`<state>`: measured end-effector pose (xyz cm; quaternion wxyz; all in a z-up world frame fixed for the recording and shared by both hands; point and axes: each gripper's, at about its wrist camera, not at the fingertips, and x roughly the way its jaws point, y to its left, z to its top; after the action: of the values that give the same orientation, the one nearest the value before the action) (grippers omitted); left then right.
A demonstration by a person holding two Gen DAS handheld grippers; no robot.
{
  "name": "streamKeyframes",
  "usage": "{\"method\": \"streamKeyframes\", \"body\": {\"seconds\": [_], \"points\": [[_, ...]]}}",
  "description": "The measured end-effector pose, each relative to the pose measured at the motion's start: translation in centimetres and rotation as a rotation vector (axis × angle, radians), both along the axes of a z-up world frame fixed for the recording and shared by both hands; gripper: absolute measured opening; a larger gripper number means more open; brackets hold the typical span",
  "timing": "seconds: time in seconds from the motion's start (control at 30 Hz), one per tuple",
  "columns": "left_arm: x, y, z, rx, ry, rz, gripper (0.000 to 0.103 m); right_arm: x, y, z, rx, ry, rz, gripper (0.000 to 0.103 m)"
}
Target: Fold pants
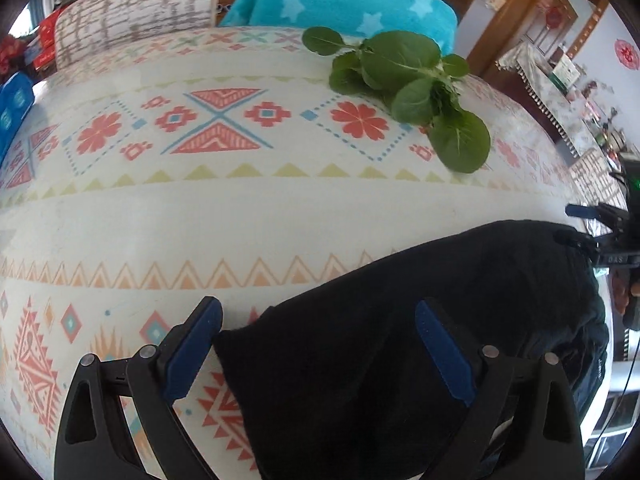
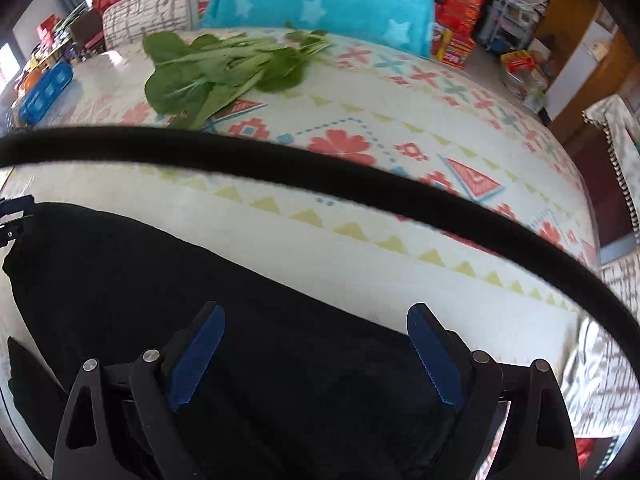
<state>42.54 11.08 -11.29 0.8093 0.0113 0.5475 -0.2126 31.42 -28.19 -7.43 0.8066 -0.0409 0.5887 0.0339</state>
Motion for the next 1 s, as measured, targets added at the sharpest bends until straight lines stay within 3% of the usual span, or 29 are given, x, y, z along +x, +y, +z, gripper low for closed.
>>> {"method": "streamKeyframes", "body": {"seconds": [0.27,0.3,0.33,0.37,0.4,0.43,0.47,0.5,0.6,0.77,1.0], "points": [[0.2,-0.5,-0.3,0.003,-0.044,-0.031,0.097,1.3,0.5,-2.4,0.051,0.030,0.035,0.088],[0.1,-0.6,-0.4,0.019,-0.050,-0.039,0.090,1.3,0.5,-2.4,0.055,0.028,0.037,0.087],[-0.1,-0.8,-0.3,0.042,-0.062,-0.050,0.079,1.4,0.4,-2.5,0.063,0.027,0.040,0.087],[-0.3,-1.1,0.0,0.080,-0.095,-0.062,0.041,1.4,0.4,-2.5,0.067,0.025,0.043,0.086],[-0.4,-1.2,0.1,0.098,-0.104,-0.067,0.017,1.4,0.6,-2.4,0.074,0.021,0.064,0.081],[-0.3,-1.1,0.2,0.052,-0.071,-0.082,0.012,1.2,1.0,-2.1,0.084,0.018,0.089,0.068],[-0.2,-1.1,0.2,0.039,-0.057,-0.076,0.011,1.1,1.4,-1.9,0.095,0.019,0.109,0.047],[-0.2,-1.2,0.3,0.045,-0.062,-0.072,0.011,1.1,2.0,-1.8,0.098,0.026,0.125,0.035],[-0.5,-1.4,0.5,0.051,-0.073,-0.056,0.010,1.0,2.4,-1.6,0.101,0.040,0.125,0.023],[-1.5,-1.4,2.6,0.034,-0.118,-0.041,0.009,-0.4,1.7,0.4,0.124,-0.004,0.089,0.019],[-4.5,-1.7,7.1,0.018,-0.215,-0.040,0.009,-4.1,1.5,5.5,0.132,-0.116,0.060,0.016]]}}
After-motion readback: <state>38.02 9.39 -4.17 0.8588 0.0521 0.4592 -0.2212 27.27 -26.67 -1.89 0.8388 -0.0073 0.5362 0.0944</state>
